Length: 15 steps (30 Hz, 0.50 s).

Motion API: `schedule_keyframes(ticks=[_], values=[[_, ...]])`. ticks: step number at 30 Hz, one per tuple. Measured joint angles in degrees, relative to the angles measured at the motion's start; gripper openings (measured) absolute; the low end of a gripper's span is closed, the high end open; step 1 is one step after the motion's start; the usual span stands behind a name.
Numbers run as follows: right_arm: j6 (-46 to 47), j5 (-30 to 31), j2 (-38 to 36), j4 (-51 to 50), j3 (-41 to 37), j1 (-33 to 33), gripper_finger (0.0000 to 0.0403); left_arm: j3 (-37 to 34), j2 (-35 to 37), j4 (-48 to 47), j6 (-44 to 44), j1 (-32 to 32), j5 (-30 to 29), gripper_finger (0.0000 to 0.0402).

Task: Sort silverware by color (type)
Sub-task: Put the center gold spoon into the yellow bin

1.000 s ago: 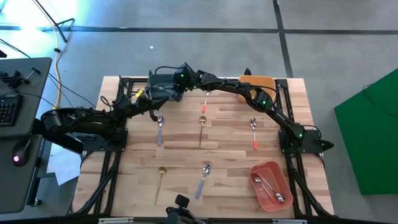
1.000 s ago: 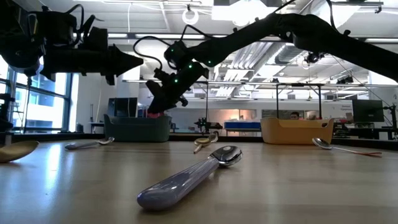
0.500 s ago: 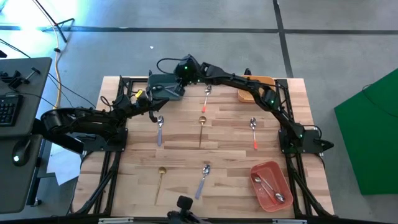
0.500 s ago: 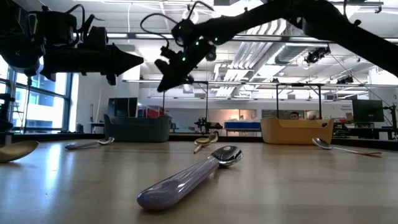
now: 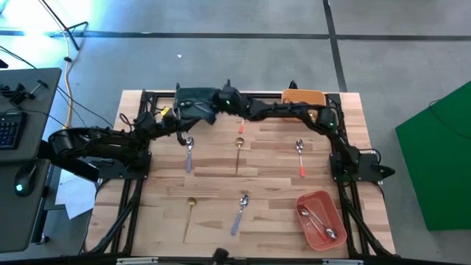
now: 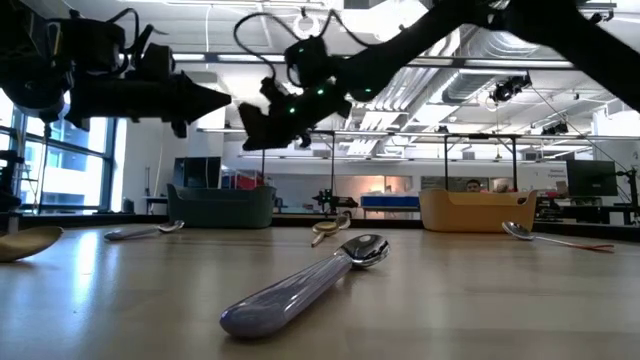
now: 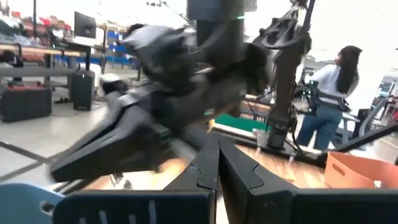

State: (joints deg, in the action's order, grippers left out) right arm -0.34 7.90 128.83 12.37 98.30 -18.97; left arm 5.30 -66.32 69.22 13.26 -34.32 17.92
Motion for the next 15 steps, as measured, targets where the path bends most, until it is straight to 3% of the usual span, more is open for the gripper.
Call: schedule_keyframes(ticks=[6,10,15], values=[[3.3,3.0,-11.3,11.6,-19.2,1.8,0.0,0.0,0.0,-3.1,-1.4,2.4,-0.1,0.0],[6.2,4.1,-20.6,12.8,-30.7,2.3,0.0,0.3,0.0,-6.3,-1.5,4.5,-0.5,0.0],[7.9,3.9,-33.4,12.8,-43.3,3.2,0.0,4.9,0.0,-18.5,-3.3,8.6,-3.0,0.0]])
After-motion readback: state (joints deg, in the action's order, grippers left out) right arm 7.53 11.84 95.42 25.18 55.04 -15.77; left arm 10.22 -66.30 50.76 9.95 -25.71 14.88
